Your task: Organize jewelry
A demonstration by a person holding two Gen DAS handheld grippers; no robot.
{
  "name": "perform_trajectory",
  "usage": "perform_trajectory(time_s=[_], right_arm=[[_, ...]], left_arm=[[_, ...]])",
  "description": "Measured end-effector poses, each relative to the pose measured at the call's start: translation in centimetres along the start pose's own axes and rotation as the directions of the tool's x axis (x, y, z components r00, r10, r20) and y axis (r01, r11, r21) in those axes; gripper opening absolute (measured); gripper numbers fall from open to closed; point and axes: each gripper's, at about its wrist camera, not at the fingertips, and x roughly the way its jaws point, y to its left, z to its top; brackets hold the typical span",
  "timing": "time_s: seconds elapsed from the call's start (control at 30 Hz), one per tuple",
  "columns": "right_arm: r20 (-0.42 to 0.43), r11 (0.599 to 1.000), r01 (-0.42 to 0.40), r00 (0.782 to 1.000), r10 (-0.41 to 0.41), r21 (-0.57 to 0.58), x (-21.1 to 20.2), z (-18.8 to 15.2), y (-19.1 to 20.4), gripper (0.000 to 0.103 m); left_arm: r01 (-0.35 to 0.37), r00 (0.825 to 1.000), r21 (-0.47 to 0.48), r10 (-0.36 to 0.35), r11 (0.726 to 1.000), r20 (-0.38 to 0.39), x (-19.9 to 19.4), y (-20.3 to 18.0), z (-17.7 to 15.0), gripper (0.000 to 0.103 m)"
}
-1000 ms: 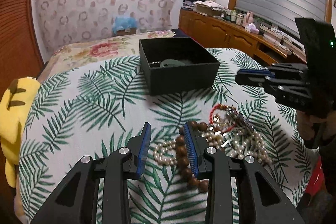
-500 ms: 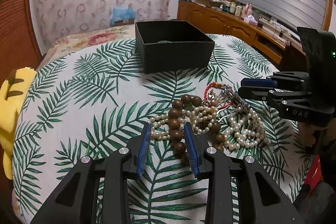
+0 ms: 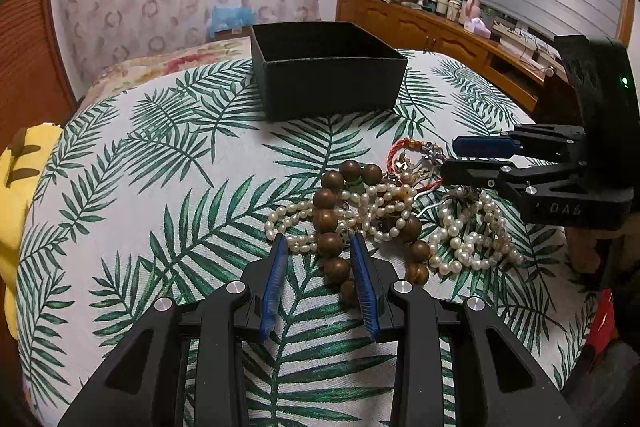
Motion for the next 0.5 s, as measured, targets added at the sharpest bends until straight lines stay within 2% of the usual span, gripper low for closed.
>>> perform_trajectory(time_s=[0.1,0.13,0.3,0.5], right_arm=[[-0.004,1.000,-0.013,1.000,0.013,0.014,-0.1,-0.2,-0.6,0.045],[-0.003,1.000,-0.012,1.000,0.012,0.012,-0.2,-0.2,-0.6,0.041],[0.001,1.000,0.017,1.000,-0.017,0.011,-0.8,-0.3,-1.2,0.032],[-0.009,0.999,0.006,1.000,-0.005,0.044,-0.3,-0.1,-1.7,0.033]], left_arm=[[-0.001,1.000,-0.002,0.001,1.000,-0.005,0.0,0.0,0.0,0.031],[0.000,1.000,-0.004,0.000,1.000,-0.006,0.0,0.1,0.0,0.031],[0.000,1.000,-0.005,0.000,1.000,-0.006,0.1,0.1,0.0,0.031],[0.001,1.000,-0.006,-0.001,1.000,-0.008,0.1,0.0,0.0,0.031]])
